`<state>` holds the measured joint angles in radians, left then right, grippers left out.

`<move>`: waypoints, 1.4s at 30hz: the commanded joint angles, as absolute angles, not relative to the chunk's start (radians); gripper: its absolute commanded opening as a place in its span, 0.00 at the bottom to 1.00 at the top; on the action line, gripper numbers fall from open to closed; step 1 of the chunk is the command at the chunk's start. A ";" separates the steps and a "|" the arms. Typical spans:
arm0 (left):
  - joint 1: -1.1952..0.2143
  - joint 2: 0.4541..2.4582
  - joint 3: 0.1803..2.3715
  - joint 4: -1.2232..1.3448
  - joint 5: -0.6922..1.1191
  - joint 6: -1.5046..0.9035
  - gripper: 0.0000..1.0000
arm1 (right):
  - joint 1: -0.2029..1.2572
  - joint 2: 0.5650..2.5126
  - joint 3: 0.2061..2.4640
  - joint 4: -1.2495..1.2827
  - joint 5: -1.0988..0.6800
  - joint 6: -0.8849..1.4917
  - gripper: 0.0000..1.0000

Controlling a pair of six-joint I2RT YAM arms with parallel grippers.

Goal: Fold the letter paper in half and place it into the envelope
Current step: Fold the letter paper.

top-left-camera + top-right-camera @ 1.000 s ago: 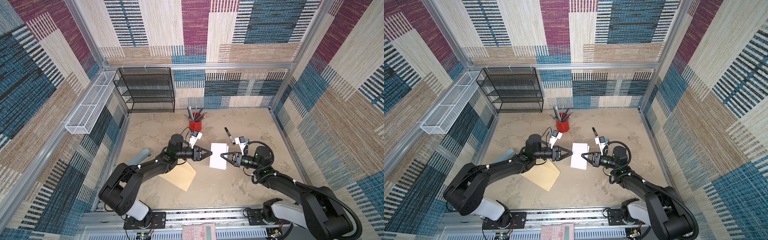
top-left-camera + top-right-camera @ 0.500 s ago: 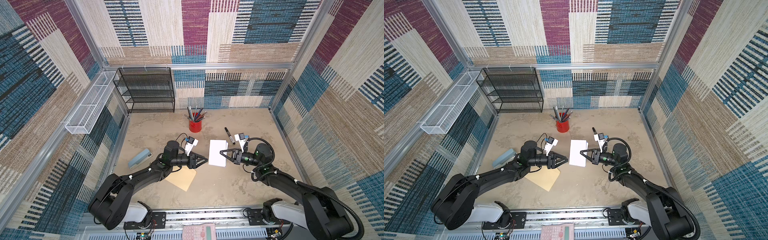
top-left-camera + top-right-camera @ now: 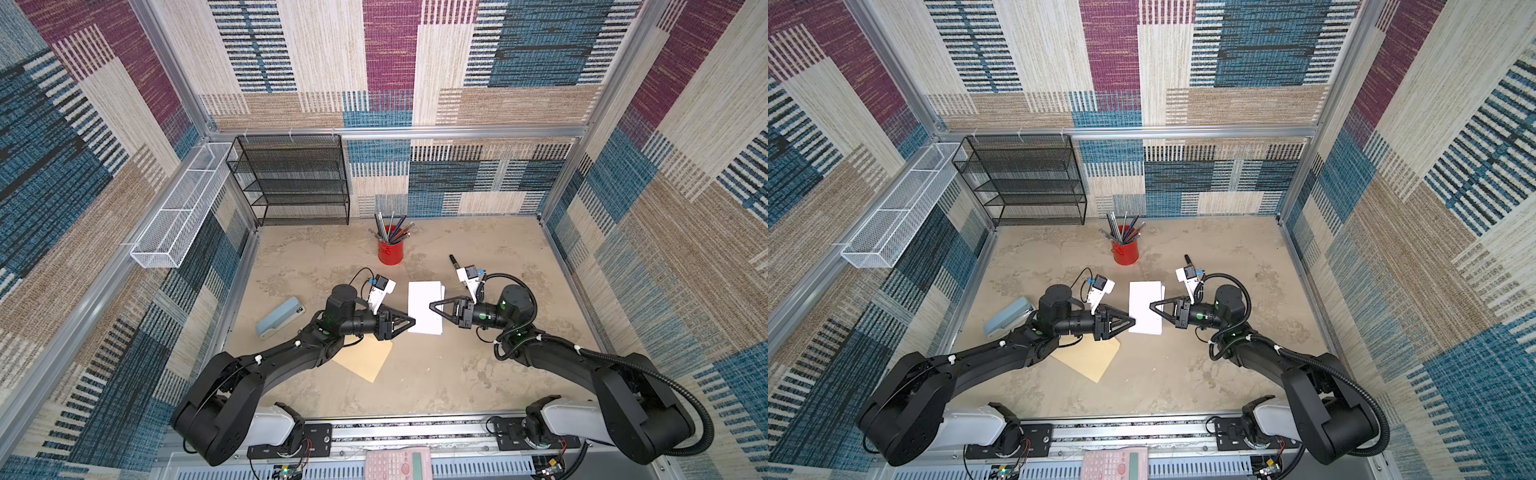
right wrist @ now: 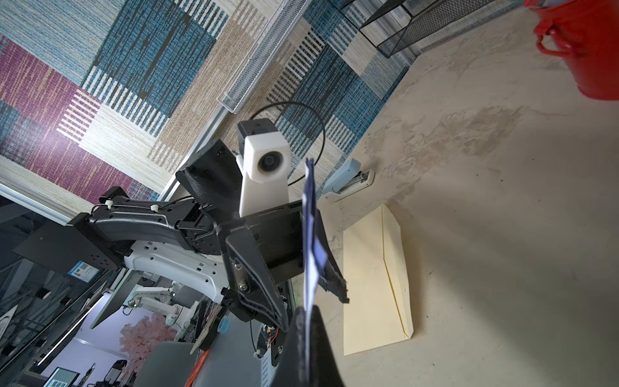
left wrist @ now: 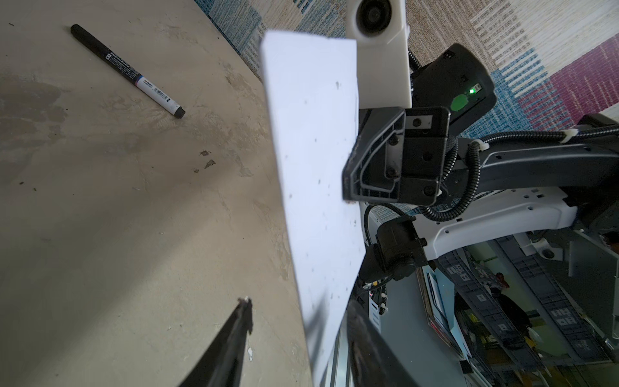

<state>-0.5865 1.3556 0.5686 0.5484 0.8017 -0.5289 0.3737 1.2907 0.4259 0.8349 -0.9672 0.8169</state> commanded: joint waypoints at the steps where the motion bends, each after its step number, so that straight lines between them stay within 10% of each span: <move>1: -0.591 1.367 0.557 0.657 0.827 -0.576 0.41 | 0.377 1.307 0.434 0.916 -0.963 0.855 0.00; 9: -0.597 1.365 0.538 0.694 0.822 -0.592 0.00 | 0.378 1.335 0.428 0.945 -0.956 0.879 0.00; 13: -0.595 1.345 0.551 0.639 0.804 -0.560 0.00 | 0.379 1.335 0.425 0.939 -0.960 0.879 0.00; 18: -0.592 1.333 0.580 0.549 0.781 -0.531 0.29 | 0.388 1.326 0.412 0.914 -0.965 0.865 0.00; 31: -0.579 1.315 0.580 0.560 0.714 -0.540 0.00 | 0.409 1.291 0.373 0.870 -0.971 0.842 0.00; 37: -0.577 1.313 0.588 0.553 0.709 -0.542 0.25 | 0.420 1.292 0.369 0.859 -0.974 0.836 0.00; 42: -0.572 1.302 0.593 0.544 0.704 -0.537 0.25 | 0.423 1.282 0.363 0.838 -0.973 0.822 0.00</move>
